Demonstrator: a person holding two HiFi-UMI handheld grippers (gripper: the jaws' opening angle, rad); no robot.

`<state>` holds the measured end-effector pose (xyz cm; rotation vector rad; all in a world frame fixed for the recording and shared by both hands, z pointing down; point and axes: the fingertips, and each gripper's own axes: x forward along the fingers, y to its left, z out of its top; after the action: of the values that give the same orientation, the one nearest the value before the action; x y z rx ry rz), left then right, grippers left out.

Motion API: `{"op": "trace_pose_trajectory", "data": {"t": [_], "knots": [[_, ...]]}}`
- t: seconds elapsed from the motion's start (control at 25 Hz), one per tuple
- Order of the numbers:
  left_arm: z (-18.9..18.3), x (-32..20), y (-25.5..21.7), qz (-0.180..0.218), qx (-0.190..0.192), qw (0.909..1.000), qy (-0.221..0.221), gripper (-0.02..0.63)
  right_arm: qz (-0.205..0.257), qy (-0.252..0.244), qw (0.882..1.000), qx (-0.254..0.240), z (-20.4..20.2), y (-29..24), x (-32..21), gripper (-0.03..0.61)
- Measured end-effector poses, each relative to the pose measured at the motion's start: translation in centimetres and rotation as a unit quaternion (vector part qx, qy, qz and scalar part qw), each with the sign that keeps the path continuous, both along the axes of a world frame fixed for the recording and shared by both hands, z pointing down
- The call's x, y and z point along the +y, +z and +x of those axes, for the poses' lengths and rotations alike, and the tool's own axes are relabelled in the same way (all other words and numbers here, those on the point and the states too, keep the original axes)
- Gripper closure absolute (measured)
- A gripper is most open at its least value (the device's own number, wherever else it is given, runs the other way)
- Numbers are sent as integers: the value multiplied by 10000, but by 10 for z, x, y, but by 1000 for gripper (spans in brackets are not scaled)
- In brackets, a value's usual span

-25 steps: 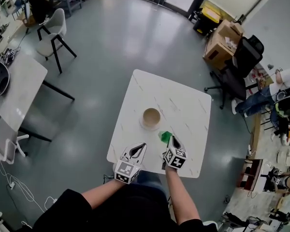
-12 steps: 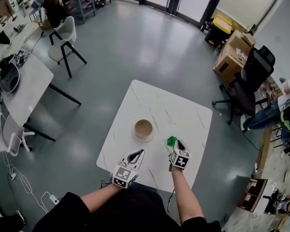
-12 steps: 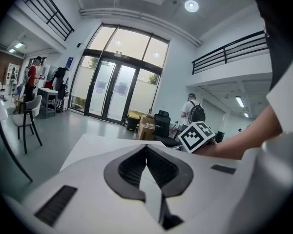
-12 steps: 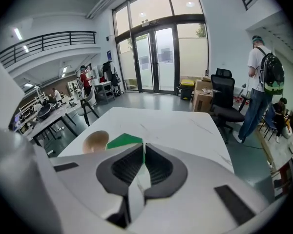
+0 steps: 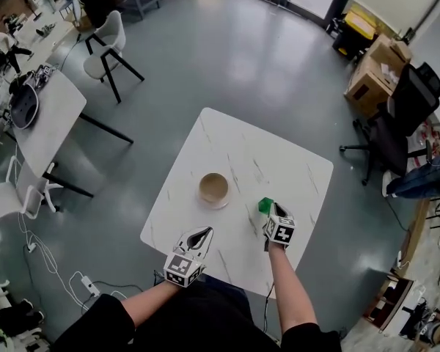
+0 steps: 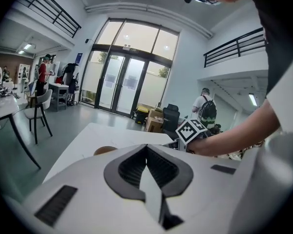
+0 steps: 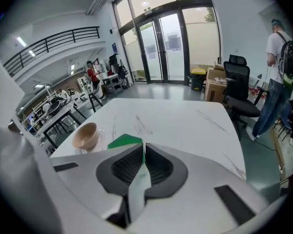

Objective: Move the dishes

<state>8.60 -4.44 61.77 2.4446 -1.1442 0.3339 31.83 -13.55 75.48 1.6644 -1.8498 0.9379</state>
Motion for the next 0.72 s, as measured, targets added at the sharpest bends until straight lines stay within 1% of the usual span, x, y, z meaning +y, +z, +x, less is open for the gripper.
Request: {"op": "trace_pose_trajectory", "data": {"t": [0.2, 0.28, 0.36, 0.4, 0.44, 0.6, 0.72], "knots": [[4, 7, 7, -71, -250, 9997, -42, 597, 8, -47, 9997, -219, 0, 5, -3, 548], [5, 9, 5, -33, -290, 9995, -89, 597, 12, -52, 9995, -322, 0, 5, -2, 548], [3, 9, 2, 8, -291, 9994, -181, 597, 56, -87, 9995, -302, -1, 1, -2, 543], [1, 10, 0, 26, -275, 9994, -227, 597, 96, -101, 9996, -244, 0, -2, -1, 490], [0, 10, -2, 37, -252, 9993, -265, 597, 154, -95, 9997, -167, 0, -6, 0, 455], [-5, 14, 0, -16, -142, 9995, -294, 597, 569, 139, 9981, 203, 4, -34, 2, 453], [-5, 11, 1, -32, -58, 9998, -161, 597, 915, 134, 9955, 211, -11, -65, -2, 454]]}}
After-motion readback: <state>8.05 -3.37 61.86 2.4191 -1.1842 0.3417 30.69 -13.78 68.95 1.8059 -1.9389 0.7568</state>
